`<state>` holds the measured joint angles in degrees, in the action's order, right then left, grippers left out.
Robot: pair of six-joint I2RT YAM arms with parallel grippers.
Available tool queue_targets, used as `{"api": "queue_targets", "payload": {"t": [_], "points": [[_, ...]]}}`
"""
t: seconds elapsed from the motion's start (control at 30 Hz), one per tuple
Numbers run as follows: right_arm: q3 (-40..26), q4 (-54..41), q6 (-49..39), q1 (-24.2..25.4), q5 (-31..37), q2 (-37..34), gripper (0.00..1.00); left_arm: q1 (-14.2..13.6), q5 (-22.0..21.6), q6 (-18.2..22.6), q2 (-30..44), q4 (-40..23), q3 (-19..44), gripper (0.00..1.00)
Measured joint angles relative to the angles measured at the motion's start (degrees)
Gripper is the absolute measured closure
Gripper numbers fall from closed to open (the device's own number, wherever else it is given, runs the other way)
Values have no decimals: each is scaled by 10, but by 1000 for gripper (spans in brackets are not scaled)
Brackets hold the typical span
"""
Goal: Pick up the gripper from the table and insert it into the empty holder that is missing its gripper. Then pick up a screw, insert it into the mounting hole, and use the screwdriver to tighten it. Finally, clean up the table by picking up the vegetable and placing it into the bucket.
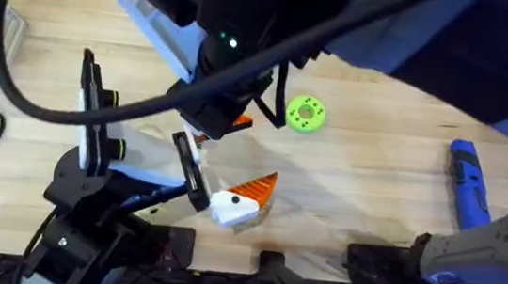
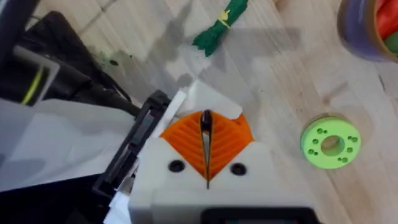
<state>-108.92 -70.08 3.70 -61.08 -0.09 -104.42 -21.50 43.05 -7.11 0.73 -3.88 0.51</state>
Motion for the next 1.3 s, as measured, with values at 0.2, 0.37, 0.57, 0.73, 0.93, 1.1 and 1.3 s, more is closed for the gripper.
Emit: {"api": "queue_targets", "payload": {"t": [0.2,0.37,0.57,0.73,0.93,1.1,1.3], "points": [[0,-1,0,0,-4,0,996,0,0,0,0,0,0,15],[0,-2,-1,0,-4,0,996,0,0,0,0,0,0,15],[0,-5,-1,0,6,-1,996,0,0,3,0,0,0,15],[2,-6,-1,-2,15,-2,996,0,0,3,0,0,0,15],[3,-5,-1,-5,20,-2,996,0,0,5,0,0,0,15],[3,-3,-1,-5,22,-2,775,0,0,7,0,0,0,14],[3,7,-1,-4,40,-1,358,0,-1,7,0,0,0,14]]}}
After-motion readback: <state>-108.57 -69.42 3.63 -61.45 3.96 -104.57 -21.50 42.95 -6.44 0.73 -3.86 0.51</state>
